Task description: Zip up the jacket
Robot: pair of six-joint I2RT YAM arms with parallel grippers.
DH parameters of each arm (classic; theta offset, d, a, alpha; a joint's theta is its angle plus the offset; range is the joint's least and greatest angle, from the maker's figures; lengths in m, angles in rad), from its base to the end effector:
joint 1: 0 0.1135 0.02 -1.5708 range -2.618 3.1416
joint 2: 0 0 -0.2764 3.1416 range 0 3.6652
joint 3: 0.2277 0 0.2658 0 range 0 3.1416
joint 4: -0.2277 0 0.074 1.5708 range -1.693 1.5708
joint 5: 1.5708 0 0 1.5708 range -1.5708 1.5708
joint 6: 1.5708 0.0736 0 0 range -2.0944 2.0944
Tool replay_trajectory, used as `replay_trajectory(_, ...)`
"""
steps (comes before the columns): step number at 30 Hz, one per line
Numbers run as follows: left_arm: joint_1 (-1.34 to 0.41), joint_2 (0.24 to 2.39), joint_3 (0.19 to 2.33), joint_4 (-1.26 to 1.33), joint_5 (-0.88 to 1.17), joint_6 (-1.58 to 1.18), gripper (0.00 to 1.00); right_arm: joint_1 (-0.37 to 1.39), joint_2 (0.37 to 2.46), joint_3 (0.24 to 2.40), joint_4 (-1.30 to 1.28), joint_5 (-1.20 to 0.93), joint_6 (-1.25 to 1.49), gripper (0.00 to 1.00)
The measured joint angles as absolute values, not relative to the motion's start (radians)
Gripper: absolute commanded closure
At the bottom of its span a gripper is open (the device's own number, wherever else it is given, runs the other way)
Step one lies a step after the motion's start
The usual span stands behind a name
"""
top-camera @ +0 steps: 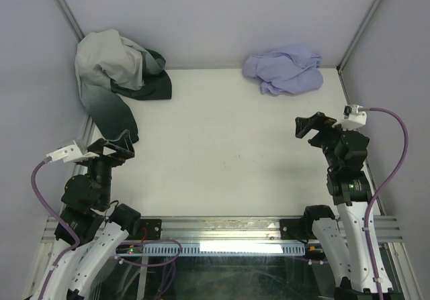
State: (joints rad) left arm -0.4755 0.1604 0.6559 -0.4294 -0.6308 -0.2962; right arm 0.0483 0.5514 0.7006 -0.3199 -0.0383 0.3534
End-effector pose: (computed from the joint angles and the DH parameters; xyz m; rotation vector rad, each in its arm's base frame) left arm 0.0906 0.0022 0.3424 -0.3696 1.4735 -0.1431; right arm 0.1768 0.0114 0.3311 0.2384 1.7363 0.3274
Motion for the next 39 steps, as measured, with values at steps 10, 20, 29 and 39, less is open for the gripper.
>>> replay_trajectory(10,-0.476,0.160,0.656,-0.429,-0.630,-0.297,0.01,0.048,0.570,0.682,-0.302,-0.052,0.342,0.00)
replay_trajectory(20,-0.468,0.163,0.656,-0.427,-0.649,-0.303,0.01,0.048,0.714,0.639,-0.133,-0.067,0.339,0.00)
replay_trajectory(29,-0.453,0.179,0.635,-0.410,-0.618,-0.297,0.01,0.041,1.168,0.706,0.092,-0.018,0.392,0.00)
replay_trajectory(39,-0.395,0.191,0.606,-0.370,-0.505,-0.290,0.01,0.008,1.782,1.071,0.288,0.066,0.527,0.00)
